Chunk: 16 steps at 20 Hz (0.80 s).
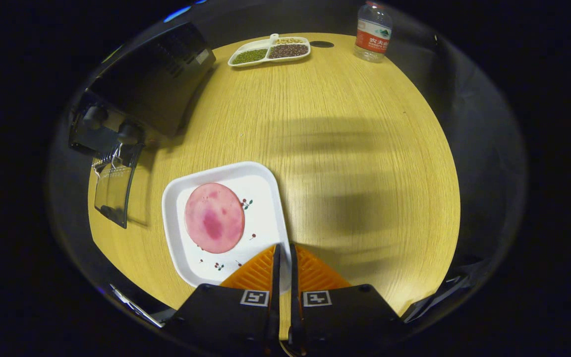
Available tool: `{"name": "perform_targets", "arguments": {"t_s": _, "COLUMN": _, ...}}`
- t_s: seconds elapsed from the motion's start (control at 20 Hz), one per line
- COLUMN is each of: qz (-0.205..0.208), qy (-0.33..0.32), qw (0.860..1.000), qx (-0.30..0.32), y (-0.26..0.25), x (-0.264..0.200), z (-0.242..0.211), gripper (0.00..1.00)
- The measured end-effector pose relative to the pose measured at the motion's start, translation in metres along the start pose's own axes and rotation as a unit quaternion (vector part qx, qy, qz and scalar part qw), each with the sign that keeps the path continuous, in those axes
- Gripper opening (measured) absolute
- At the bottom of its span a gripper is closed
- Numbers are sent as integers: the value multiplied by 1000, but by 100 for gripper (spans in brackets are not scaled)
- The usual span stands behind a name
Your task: Open the toaster oven, put the food inside, and close the toaster oven door.
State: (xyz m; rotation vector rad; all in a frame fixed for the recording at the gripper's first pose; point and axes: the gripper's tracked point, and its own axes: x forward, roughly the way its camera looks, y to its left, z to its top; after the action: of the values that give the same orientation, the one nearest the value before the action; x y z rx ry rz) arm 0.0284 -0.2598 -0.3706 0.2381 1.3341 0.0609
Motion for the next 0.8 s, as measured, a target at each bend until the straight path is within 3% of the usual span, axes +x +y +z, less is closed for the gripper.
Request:
{"name": "perform_targets", "arguments": {"t_s": 0.05, "qz": 9, "qy": -4, "qw": 1000, "qx": 4, "y": 1, "x": -4, "z": 1, "gripper": 4}}
{"name": "perform_targets", "arguments": {"t_s": 0.15, "qz": 21, "qy": -5, "qw": 1000, "qx": -9, "y": 2, "x": -3, "z": 1, "gripper": 2}}
{"name": "perform_targets", "arguments": {"t_s": 0.5, "qz": 48, "qy": -8, "qw": 999, "qx": 23, "y": 9, "x": -4, "z": -2, "gripper": 1}}
{"name": "perform_targets", "arguments": {"t_s": 0.8, "qz": 91, "qy": -45, "qw": 991, "qx": 87, "y": 36, "x": -35, "z": -4, "gripper": 1}}
